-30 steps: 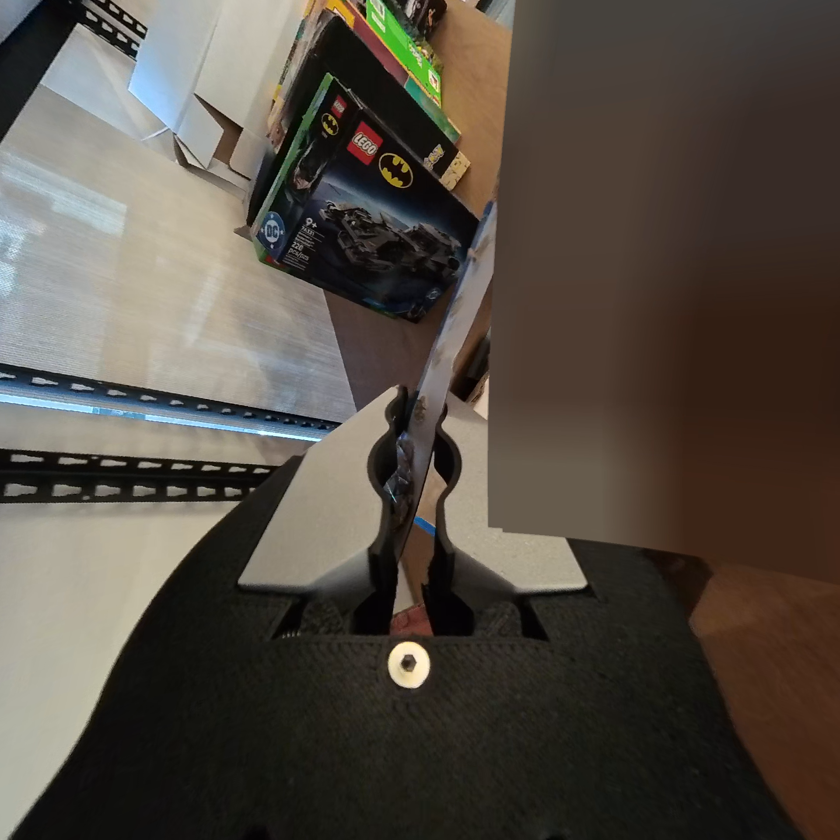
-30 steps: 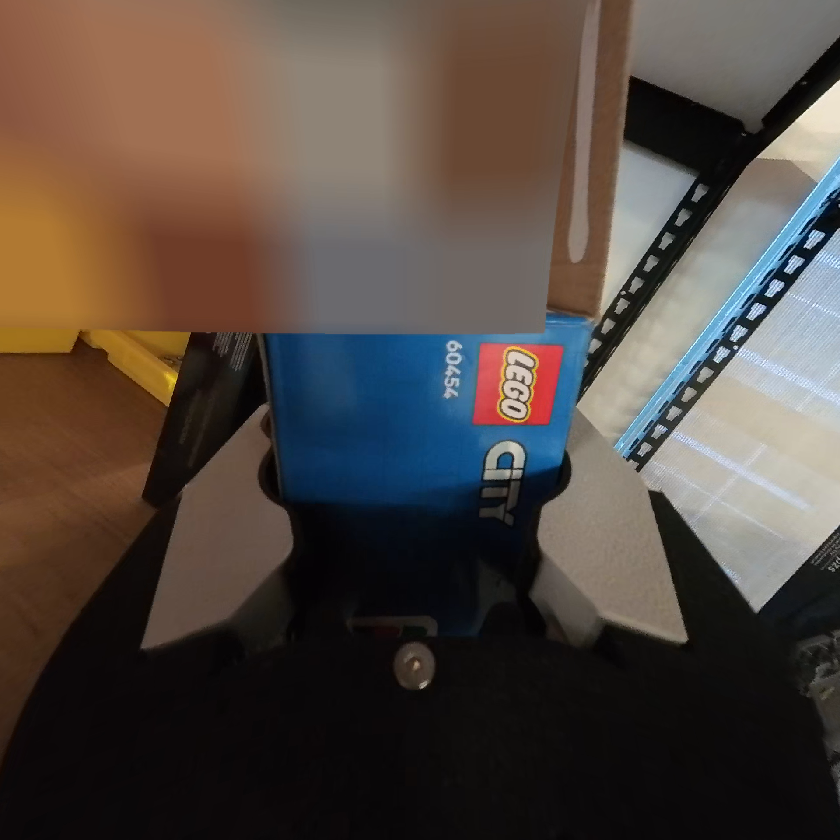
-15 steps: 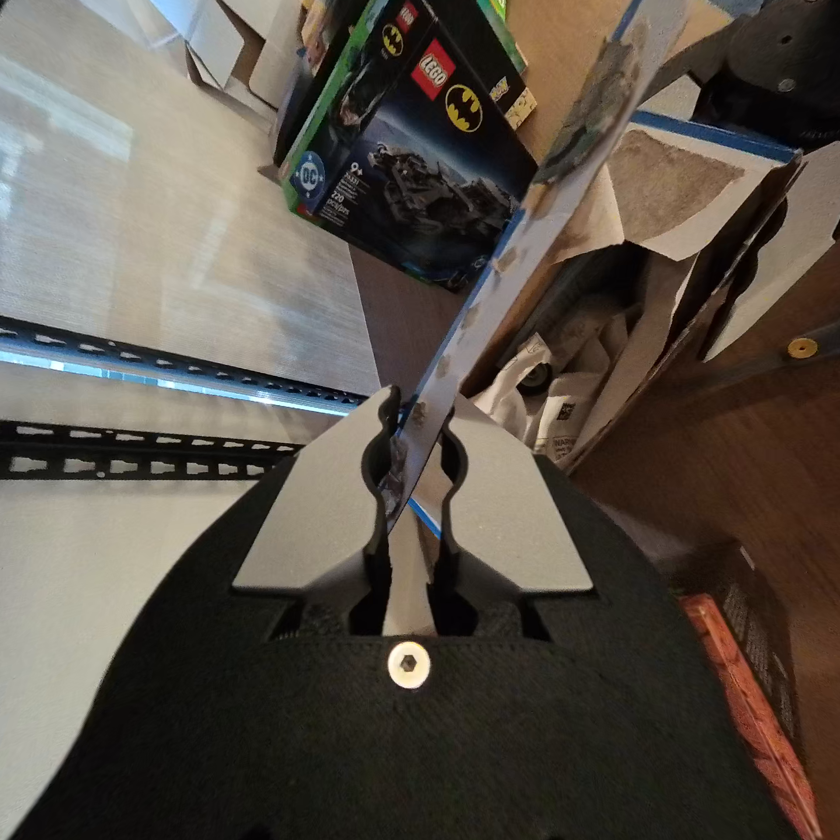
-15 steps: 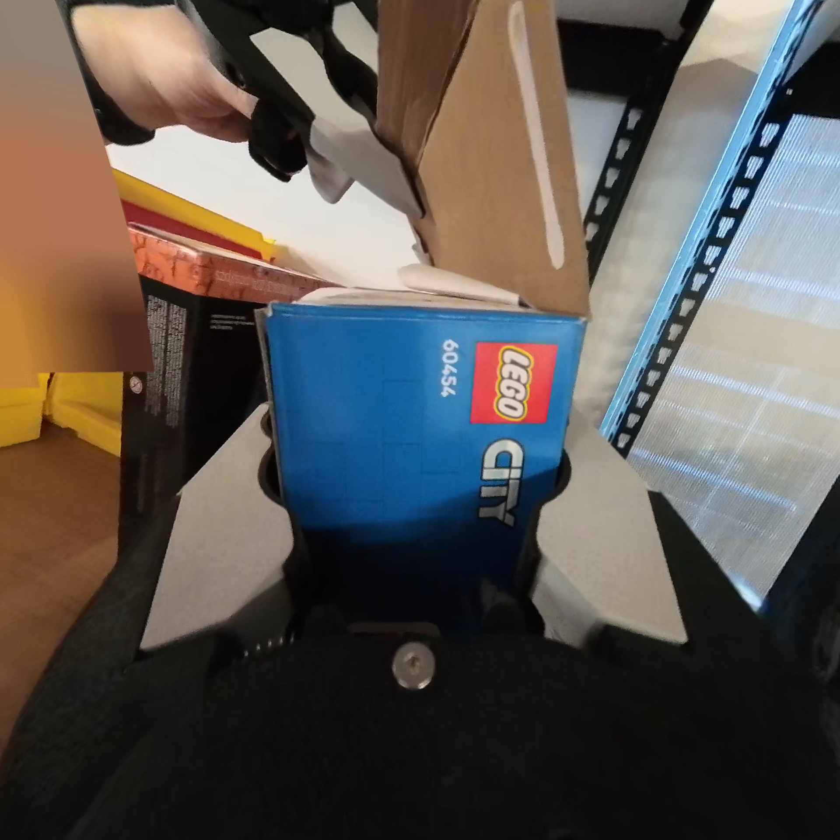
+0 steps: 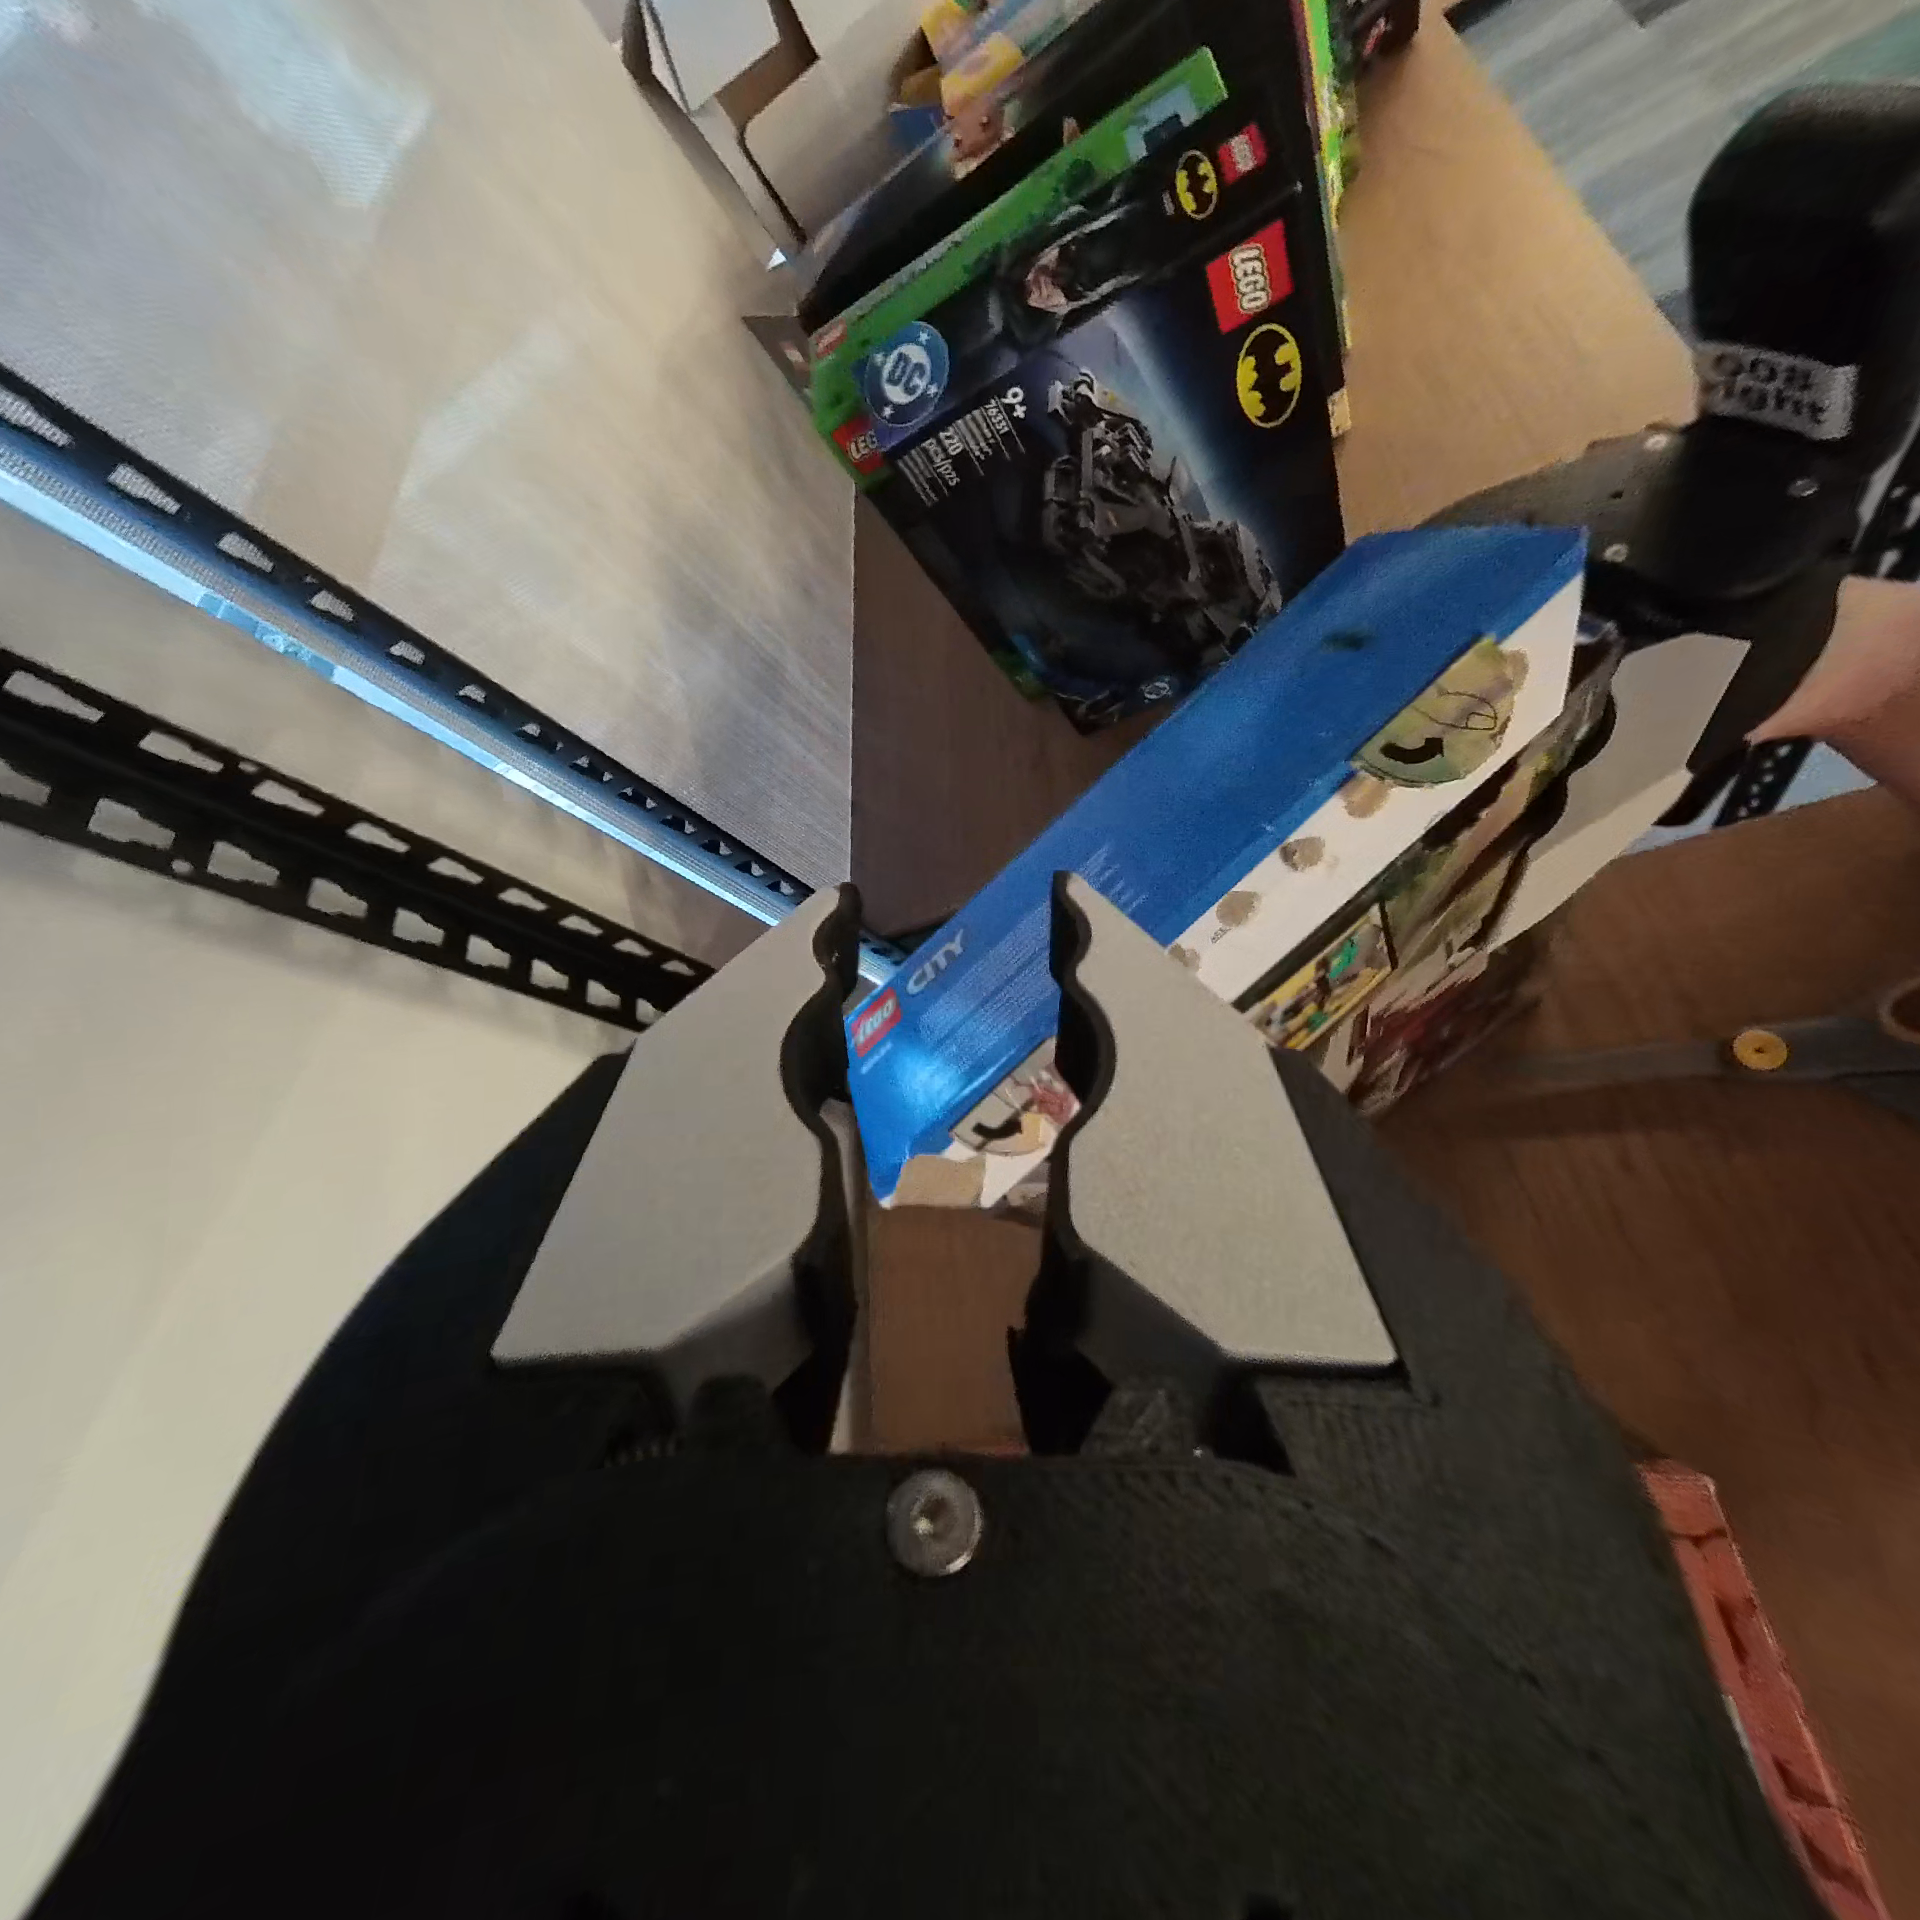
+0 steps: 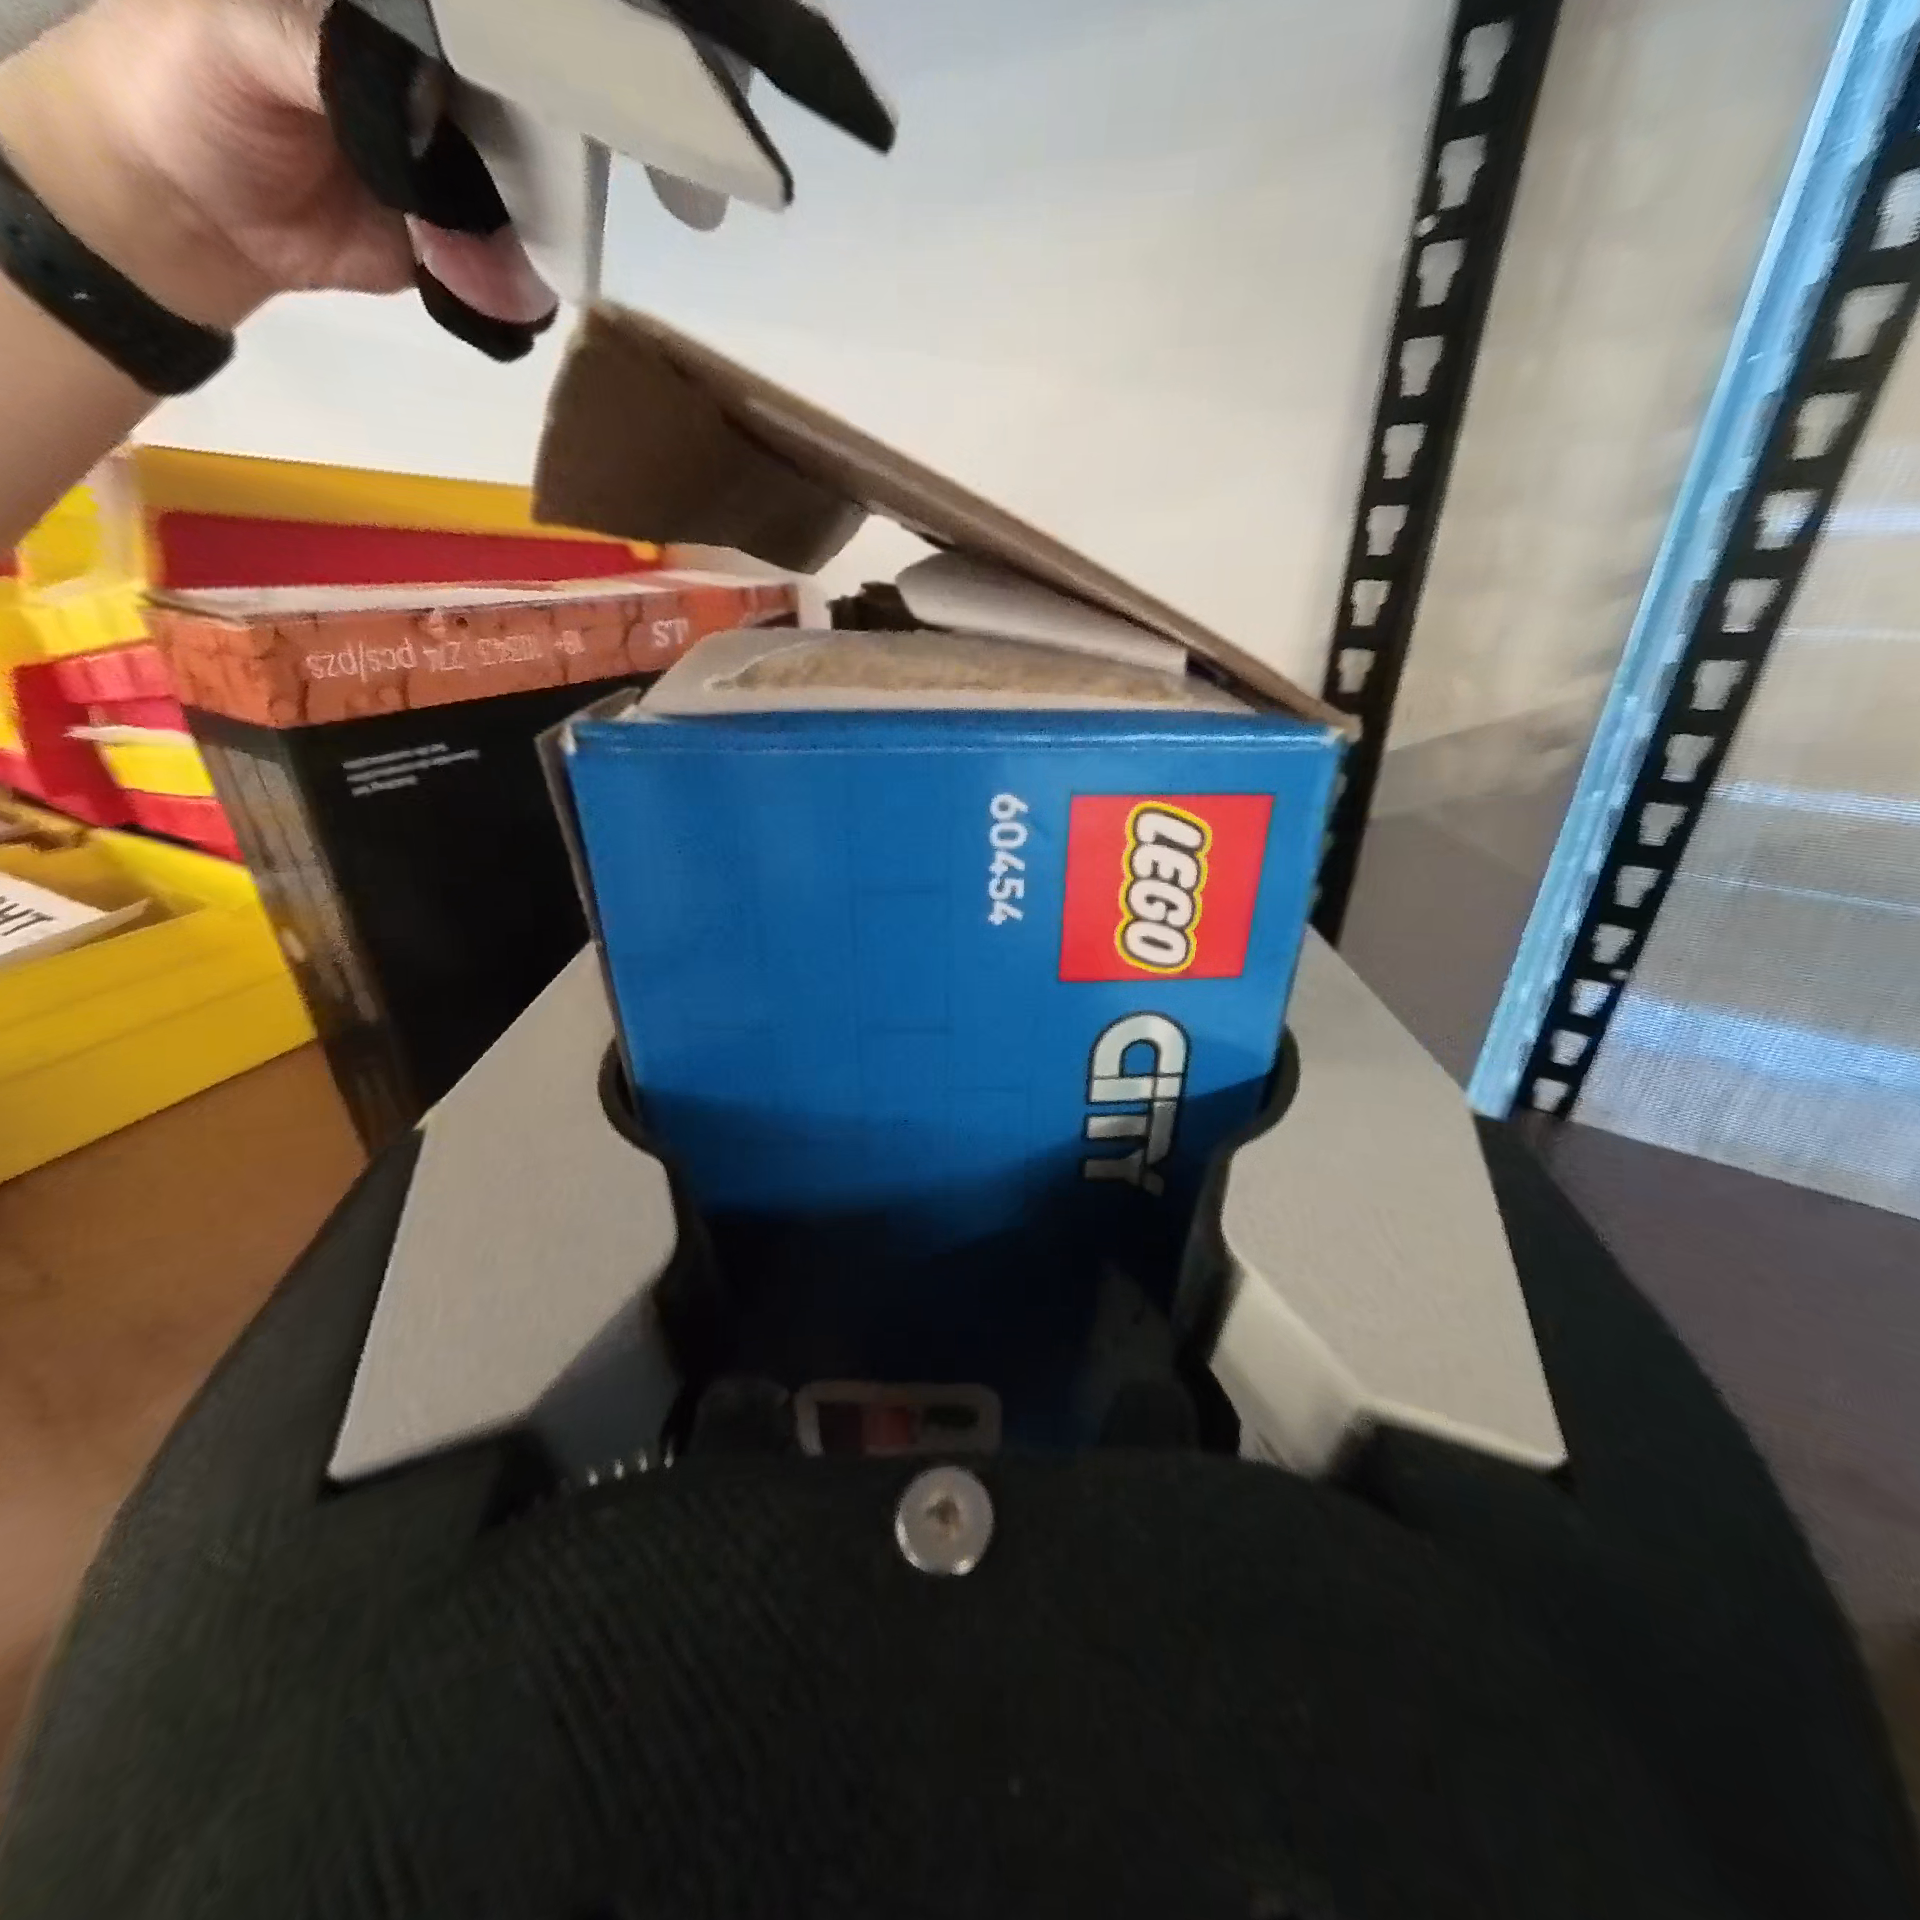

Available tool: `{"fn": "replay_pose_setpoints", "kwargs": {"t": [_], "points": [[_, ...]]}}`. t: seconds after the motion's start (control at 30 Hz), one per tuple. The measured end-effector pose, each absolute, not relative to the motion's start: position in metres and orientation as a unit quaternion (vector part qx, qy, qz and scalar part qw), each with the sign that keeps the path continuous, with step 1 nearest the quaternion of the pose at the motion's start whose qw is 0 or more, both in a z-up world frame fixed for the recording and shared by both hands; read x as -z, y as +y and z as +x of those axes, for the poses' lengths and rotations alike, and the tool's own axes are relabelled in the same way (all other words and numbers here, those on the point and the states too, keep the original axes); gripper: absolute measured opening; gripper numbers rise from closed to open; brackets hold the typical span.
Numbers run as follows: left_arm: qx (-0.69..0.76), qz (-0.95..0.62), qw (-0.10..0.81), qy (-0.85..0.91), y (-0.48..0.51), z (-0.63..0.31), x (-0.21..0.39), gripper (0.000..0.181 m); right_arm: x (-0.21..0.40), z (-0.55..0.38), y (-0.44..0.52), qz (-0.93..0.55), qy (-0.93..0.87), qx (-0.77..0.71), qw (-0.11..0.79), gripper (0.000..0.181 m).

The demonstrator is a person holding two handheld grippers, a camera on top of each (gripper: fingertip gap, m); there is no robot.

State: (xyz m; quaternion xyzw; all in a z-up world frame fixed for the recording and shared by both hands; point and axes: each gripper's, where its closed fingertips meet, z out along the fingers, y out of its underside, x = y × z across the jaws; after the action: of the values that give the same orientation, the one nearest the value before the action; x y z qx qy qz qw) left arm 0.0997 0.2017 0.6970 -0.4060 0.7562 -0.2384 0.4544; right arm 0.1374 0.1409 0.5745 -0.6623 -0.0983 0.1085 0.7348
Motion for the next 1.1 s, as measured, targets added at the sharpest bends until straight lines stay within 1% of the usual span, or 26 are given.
{"fn": "replay_pose_setpoints", "kwargs": {"t": [0.2,0.37,0.5,0.63,0.67,0.7,0.73,0.8,0.9,1.0,1.03,1.07,1.1], "points": [[0.241,-0.428,0.455,0.743,0.203,0.085,-0.695,0.036,-0.573,0.134,0.152,-0.652,-0.163,-0.192,0.715,0.112],[0.216,-0.431,0.465,0.743,0.201,0.061,-0.689,0.035,-0.581,0.139,0.152,-0.597,-0.18,-0.257,0.738,0.113],[0.201,-0.446,0.472,0.733,0.205,0.041,-0.689,0.034,-0.583,0.143,0.154,-0.587,-0.177,-0.268,0.743,0.113],[0.192,-0.459,0.48,0.723,0.209,0.026,-0.693,0.034,-0.591,0.144,0.151,-0.584,-0.163,-0.246,0.756,0.114],[0.191,-0.461,0.484,0.719,0.209,0.023,-0.695,0.034,-0.601,0.149,0.146,-0.567,-0.147,-0.243,0.773,0.122],[0.191,-0.462,0.487,0.716,0.208,0.02,-0.698,0.034,-0.612,0.156,0.14,-0.547,-0.127,-0.24,0.792,0.118],[0.192,-0.462,0.491,0.713,0.206,0.016,-0.7,0.034,-0.621,0.164,0.135,-0.532,-0.104,-0.233,0.807,0.122],[0.193,-0.463,0.501,0.706,0.201,0.008,-0.705,0.034,-0.637,0.172,0.12,-0.505,-0.084,-0.216,0.831,0.12],[0.189,-0.47,0.522,0.686,0.189,-0.012,-0.71,0.033,-0.649,0.168,0.107,-0.506,-0.084,-0.174,0.841,0.118],[0.178,-0.487,0.55,0.654,0.172,-0.041,-0.71,0.032,-0.646,0.158,0.111,-0.551,-0.085,-0.117,0.822,0.11],[0.179,-0.495,0.558,0.642,0.163,-0.051,-0.708,0.032,-0.644,0.156,0.113,-0.571,-0.079,-0.091,0.812,0.1],[0.18,-0.502,0.567,0.628,0.155,-0.062,-0.706,0.031,-0.642,0.153,0.113,-0.59,-0.073,-0.059,0.802,0.095],[0.18,-0.51,0.581,0.608,0.147,-0.074,-0.704,0.026,-0.642,0.147,0.111,-0.603,-0.077,-0.024,0.794,0.094]]}}
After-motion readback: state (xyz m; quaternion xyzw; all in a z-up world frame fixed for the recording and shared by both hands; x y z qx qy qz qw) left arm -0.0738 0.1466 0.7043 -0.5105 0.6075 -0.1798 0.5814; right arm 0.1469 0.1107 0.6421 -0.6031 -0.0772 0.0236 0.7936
